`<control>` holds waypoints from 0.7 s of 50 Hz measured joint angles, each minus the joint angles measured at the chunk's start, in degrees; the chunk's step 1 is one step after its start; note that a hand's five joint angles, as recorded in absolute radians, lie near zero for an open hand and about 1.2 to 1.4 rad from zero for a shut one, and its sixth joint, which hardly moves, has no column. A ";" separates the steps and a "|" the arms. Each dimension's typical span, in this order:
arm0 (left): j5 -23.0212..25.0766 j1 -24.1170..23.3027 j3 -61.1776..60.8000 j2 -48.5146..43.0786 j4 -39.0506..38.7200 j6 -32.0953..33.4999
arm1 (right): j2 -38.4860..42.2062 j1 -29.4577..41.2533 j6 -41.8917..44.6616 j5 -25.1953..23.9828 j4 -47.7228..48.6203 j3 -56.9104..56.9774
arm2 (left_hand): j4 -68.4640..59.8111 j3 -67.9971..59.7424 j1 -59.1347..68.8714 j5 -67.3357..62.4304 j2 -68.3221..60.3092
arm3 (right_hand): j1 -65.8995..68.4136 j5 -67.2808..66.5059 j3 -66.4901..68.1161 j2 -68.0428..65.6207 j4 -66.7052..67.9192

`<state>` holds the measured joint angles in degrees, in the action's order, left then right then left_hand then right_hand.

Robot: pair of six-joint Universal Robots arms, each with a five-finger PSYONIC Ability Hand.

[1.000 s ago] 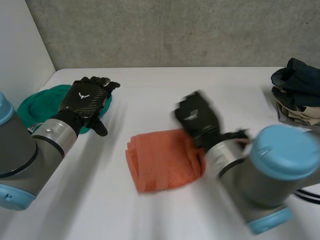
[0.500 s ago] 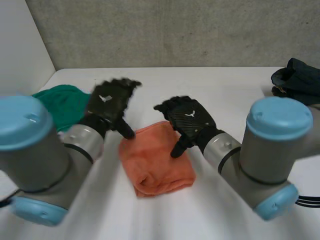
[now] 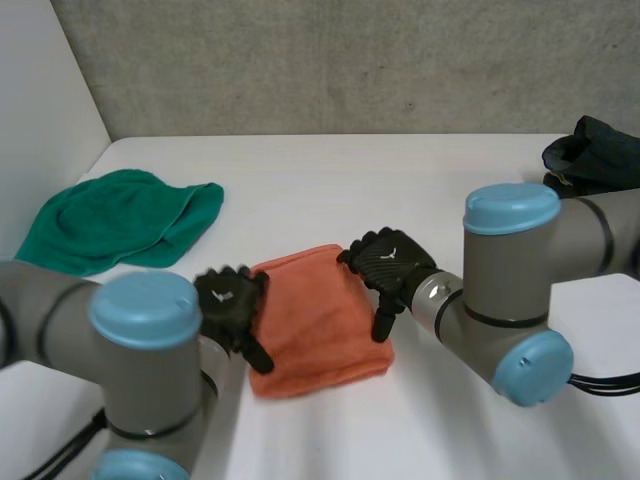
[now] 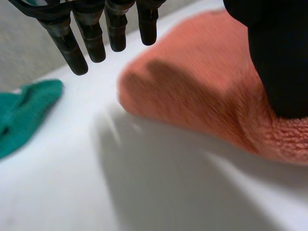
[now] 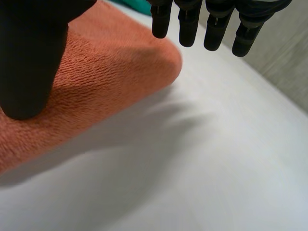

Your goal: Fold the laundry.

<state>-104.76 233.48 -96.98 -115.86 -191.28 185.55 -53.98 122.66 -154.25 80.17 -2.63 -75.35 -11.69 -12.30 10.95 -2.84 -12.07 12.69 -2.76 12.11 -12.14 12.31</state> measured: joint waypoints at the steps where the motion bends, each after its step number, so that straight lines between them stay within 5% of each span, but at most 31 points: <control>1: 0.80 0.74 0.09 0.93 0.00 0.19 | -1.05 0.11 0.46 0.13 1.03 -1.35 | 0.00 0.00 -0.05 0.02 0.00 | 0.00 0.01 0.00 0.00 0.00; 11: 16.57 5.45 4.61 8.88 0.10 1.50 | -10.97 3.61 3.10 0.65 17.13 -21.19 | 0.00 0.00 -0.13 0.01 0.00 | 0.00 0.01 0.00 0.00 0.00; 19: 27.75 5.59 12.16 9.06 2.72 1.46 | -10.66 8.22 3.04 1.21 26.12 -29.03 | 0.00 0.00 -0.14 0.01 0.00 | 0.00 0.01 0.00 0.00 0.00; 26: 32.90 5.54 18.11 5.52 7.08 1.19 | -4.63 9.25 3.45 3.26 34.35 -27.83 | 0.00 0.00 -0.14 0.01 0.00 | 0.00 0.01 0.00 0.00 0.00; 35: 33.68 5.20 20.68 2.81 9.03 0.95 | 1.32 9.45 4.44 5.76 44.06 -24.14 | 0.00 0.00 -0.13 0.01 0.00 | 1.30 -2.27 2.56 -2.42 2.30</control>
<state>-71.08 238.68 -76.30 -113.05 -182.25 186.50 -52.66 132.11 -149.81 85.93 41.43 -99.49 -11.70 -12.30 10.81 -2.83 -12.07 13.99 -5.03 14.68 -14.56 14.62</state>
